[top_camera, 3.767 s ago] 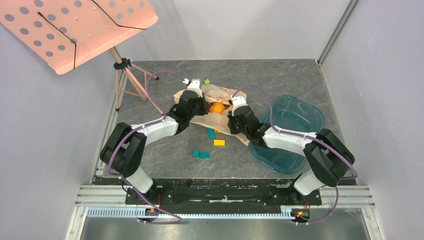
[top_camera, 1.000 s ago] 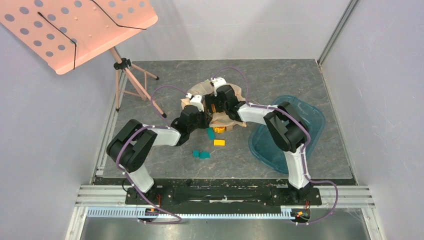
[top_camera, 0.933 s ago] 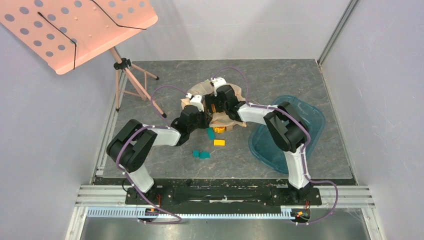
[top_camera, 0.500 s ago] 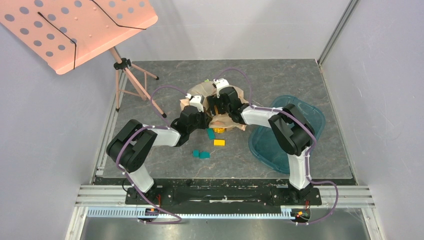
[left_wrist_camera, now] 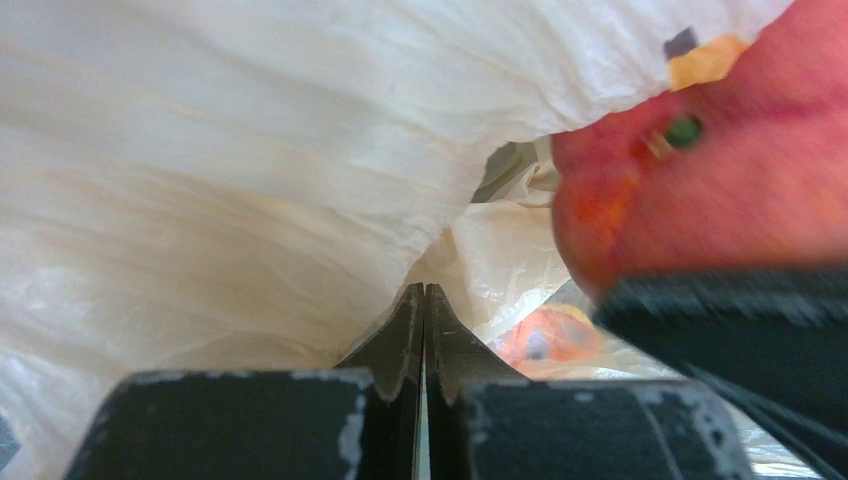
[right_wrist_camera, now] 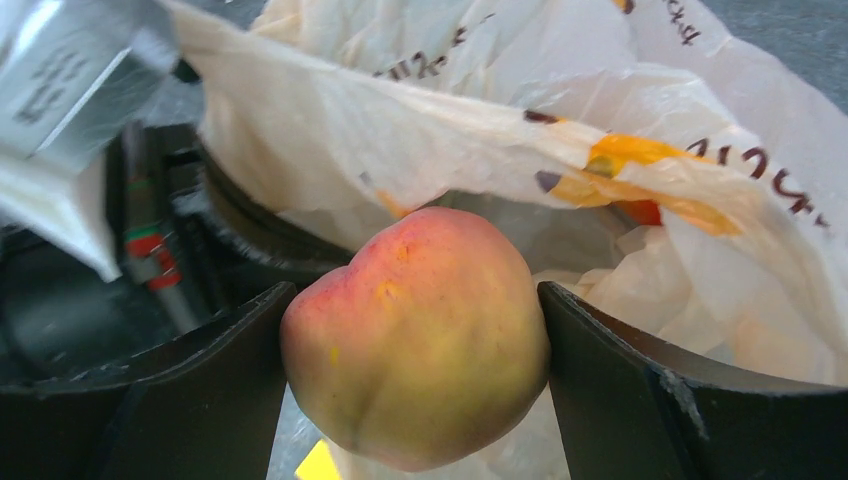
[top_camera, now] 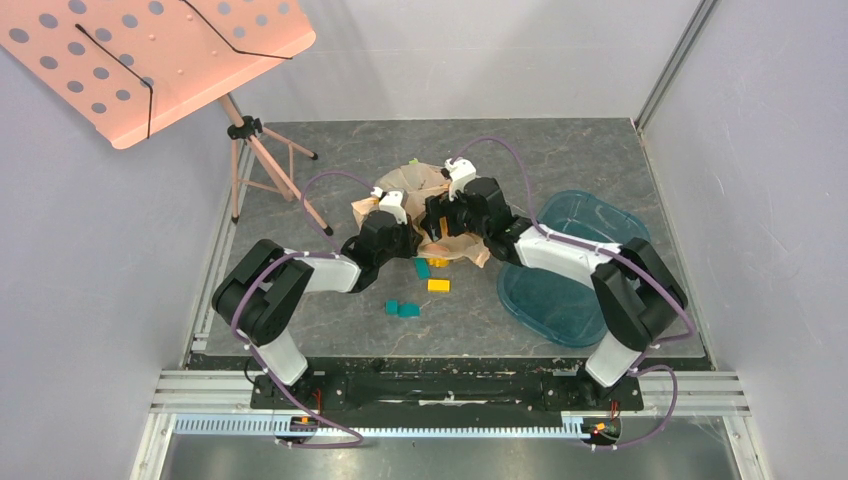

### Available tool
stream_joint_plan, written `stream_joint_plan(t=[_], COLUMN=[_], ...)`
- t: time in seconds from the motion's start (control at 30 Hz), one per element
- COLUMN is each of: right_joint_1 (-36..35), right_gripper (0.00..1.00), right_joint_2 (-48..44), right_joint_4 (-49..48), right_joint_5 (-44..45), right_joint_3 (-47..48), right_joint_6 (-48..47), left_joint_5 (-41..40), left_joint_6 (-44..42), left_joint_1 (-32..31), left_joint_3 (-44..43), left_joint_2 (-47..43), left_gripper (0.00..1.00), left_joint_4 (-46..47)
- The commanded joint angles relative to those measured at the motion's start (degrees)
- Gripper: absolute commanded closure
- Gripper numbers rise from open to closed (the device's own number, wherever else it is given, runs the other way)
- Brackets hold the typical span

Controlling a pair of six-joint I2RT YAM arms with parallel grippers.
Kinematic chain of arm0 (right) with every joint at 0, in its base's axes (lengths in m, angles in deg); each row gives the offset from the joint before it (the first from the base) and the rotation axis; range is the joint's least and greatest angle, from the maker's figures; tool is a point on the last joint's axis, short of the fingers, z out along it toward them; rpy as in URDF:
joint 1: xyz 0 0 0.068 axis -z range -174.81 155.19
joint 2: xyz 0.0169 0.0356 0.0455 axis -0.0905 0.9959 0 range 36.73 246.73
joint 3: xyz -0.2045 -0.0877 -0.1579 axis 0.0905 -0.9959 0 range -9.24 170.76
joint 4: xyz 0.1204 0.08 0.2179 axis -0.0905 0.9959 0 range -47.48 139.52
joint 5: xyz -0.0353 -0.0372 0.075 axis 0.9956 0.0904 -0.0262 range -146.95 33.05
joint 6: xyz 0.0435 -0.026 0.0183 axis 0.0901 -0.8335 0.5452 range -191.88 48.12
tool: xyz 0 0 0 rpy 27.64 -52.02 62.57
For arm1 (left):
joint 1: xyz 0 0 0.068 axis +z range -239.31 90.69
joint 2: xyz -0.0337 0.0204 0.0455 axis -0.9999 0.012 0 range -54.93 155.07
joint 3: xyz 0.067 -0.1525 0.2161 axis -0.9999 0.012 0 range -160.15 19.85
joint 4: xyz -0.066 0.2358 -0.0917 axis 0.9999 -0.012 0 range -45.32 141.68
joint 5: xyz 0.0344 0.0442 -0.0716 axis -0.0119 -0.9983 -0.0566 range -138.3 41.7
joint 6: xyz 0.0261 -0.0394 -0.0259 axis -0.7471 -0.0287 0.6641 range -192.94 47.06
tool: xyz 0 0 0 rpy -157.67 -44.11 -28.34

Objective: Take the fake fruits out of the plastic bag
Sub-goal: Take out the fake fruit from the plastic bag.

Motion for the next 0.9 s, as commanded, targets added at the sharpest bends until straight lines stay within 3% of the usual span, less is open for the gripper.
stream_joint_plan(t=[0.0, 0.33, 0.57, 0.87], right_joint_1=[-1.02, -1.64, -0.52, 16.29], right_gripper=[0.43, 0.45, 0.48, 0.49], right_joint_2=[-6.25, -15.49, -19.76, -31.13], right_joint_4=[1.06, 5.2, 16.47, 20.41], right_joint_5=[-3.9, -6.41, -0.16, 0.68], right_joint_3=[-1.29, -3.02, 2.8, -4.98], right_joint_6=[0.7, 2.36, 3.33, 8.26], left_joint_5=[-0.79, -0.42, -0.73, -0.13], left_joint_6=[-0.74, 0.01, -0.26, 0.34], left_joint_1=[-0.17, -0.14, -0.13, -0.14], left_joint_3=[-1.69, -4.24, -5.8, -6.14], left_joint_2=[-0.9, -0.46, -0.24, -0.11], left_gripper=[0.98, 0.98, 0.98, 0.98], left_joint_4=[0.06, -4.84, -8.08, -8.63])
